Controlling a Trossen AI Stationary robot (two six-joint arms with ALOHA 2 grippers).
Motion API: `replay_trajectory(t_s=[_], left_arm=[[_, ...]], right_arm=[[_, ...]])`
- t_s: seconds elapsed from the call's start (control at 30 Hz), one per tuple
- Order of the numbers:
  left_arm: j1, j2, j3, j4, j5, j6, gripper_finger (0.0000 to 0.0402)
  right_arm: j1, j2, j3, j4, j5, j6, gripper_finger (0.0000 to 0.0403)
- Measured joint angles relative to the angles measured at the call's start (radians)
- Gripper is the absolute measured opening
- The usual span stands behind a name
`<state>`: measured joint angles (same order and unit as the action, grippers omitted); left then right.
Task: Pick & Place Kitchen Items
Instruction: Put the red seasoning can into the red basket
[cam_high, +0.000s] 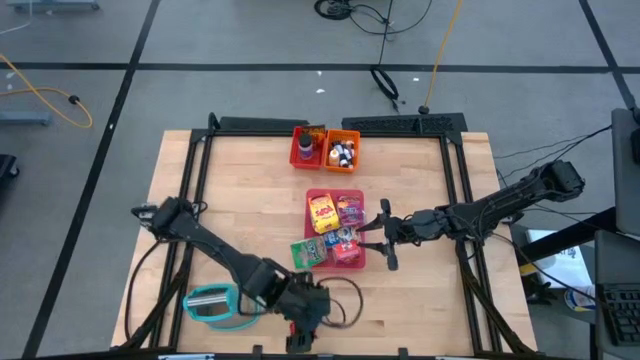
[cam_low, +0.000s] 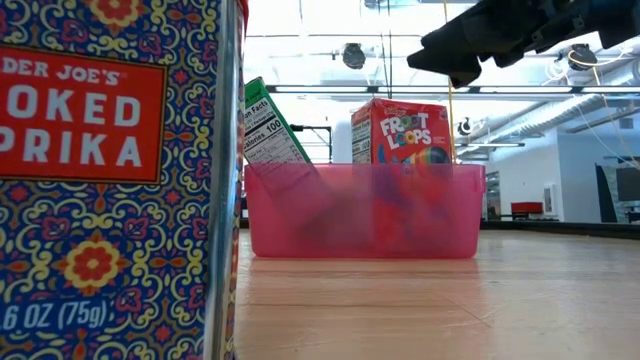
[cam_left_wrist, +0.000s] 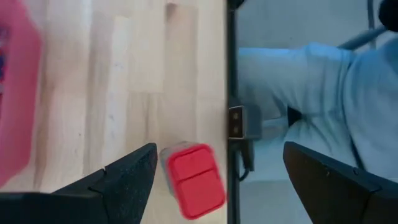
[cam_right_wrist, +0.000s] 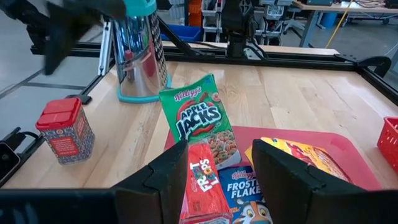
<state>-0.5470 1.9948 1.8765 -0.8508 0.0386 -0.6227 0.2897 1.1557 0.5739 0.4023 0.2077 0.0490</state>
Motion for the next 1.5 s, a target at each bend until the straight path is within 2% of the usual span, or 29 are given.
replay_trajectory(t_s=[0.13,0.2,0.33,0.6,1.5], left_arm=[[-0.042,0.049,0.156,-0.161,-0.062,0.031,0.0351],[-0.070,0.060,0.193,-0.171,-0.086,0.028,0.0351],[-0.105,0.096,0.193,-0.206,-0.081,-0.030,0.0351],[-0.099,0.164,0.193,-0.247,-0.050,-0.113,0.0351],[-0.076,0.228,0.192,-0.322,-0.127,-0.268,0.0351]], right_arm=[[0.000,0.000,0.000,-0.009,0.000,0.000,0.0171],[0.000,0.000,0.000,-0.015,0.000,0.000,0.0171],[0.000,0.000,0.000,-0.012,0.000,0.000,0.0171],[0.000,0.000,0.000,-0.011,0.003,0.016,0.0171],[0.000,-0.001,0.000,-0.027,0.005,0.018,0.0171]])
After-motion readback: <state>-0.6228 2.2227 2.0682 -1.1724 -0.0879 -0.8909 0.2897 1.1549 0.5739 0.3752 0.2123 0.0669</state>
